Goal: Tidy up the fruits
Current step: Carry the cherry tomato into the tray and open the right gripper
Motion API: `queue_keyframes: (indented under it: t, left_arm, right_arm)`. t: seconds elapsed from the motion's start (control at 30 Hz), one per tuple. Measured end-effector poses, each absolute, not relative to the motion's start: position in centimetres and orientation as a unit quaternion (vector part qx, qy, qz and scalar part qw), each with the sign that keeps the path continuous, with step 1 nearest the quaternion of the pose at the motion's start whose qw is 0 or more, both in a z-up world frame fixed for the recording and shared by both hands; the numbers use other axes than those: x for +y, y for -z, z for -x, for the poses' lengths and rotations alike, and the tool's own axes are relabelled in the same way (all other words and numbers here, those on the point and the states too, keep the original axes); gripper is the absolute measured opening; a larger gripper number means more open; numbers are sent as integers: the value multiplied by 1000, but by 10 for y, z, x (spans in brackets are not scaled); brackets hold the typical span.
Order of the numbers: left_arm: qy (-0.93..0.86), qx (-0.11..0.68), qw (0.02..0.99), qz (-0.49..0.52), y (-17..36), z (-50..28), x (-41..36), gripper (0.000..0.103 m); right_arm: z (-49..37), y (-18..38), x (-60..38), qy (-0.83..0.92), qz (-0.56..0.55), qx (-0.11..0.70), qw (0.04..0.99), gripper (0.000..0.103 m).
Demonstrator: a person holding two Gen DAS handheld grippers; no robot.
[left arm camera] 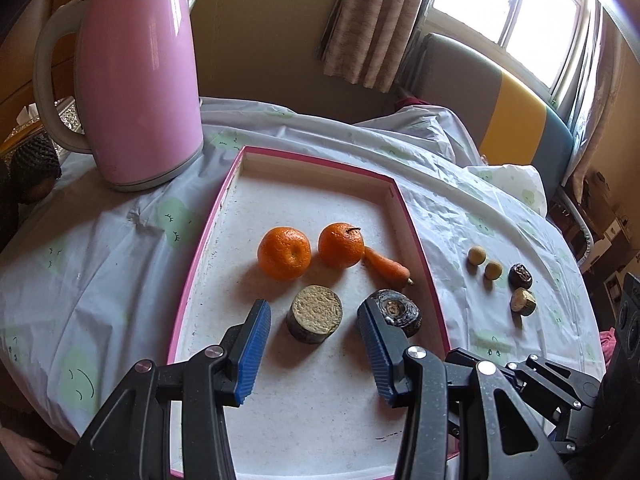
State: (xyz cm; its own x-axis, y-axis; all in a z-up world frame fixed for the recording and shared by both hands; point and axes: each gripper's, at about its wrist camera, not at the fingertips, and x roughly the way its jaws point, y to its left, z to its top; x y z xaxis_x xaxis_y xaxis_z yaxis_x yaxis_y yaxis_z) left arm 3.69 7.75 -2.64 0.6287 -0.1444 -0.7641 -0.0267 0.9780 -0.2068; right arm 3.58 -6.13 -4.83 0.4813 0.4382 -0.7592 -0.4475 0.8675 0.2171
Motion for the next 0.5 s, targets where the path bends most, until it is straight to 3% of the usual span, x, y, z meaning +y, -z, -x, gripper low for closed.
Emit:
queue_keyframes:
  t: [0.07, 0.3, 0.4, 0.5]
  left_arm:
    - [35, 430, 897, 98, 26, -37, 75, 47]
    - [45, 428, 899, 85, 25, -34, 66, 47]
    - [49, 428, 899, 81, 24, -32, 63, 47]
    - [52, 425, 900, 76, 22, -30, 59, 47]
  right_arm:
    - [-35, 49, -65, -251, 3, 440, 863, 39]
    - [-28, 46, -80, -218, -6, 418, 882, 57]
    - [-24, 40, -87, -204, -12, 400, 894, 76]
    - [-24, 36, -95, -181, -18, 389, 903, 86]
